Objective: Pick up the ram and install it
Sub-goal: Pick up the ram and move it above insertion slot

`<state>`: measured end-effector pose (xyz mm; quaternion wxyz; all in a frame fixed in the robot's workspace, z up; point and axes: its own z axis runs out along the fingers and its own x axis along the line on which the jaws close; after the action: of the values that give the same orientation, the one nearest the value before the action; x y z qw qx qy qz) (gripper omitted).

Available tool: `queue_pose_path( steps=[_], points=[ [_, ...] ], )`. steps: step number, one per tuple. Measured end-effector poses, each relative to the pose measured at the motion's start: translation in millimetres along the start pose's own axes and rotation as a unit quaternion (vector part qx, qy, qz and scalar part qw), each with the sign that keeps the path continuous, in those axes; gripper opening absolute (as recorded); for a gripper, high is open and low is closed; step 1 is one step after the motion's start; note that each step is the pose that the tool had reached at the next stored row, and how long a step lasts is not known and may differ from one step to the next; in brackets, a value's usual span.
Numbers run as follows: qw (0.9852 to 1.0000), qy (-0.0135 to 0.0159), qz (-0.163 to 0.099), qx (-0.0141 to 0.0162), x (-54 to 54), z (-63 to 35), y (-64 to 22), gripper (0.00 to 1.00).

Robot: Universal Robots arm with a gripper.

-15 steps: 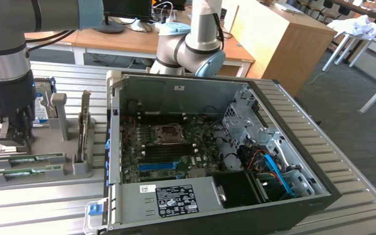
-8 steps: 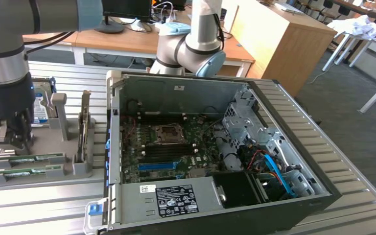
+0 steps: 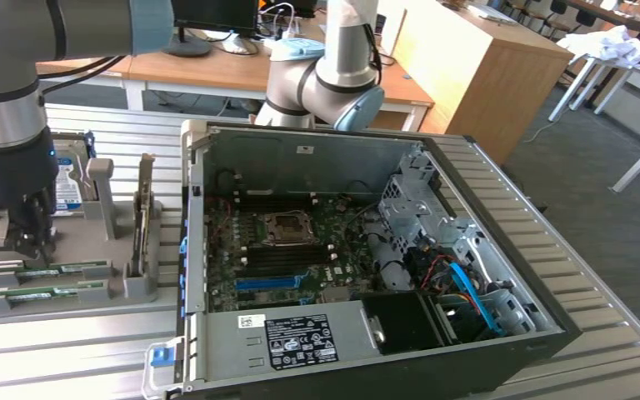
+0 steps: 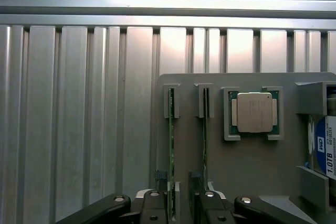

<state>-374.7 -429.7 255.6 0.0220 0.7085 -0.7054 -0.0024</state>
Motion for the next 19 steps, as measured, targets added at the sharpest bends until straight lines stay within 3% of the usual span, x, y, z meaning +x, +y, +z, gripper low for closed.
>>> queue_pose_path(
  steps=[19],
  points=[
    [1.0000, 0.0000, 0.000, 0.0000, -0.3, 13.9, -0.5, 0.30]
  ],
)
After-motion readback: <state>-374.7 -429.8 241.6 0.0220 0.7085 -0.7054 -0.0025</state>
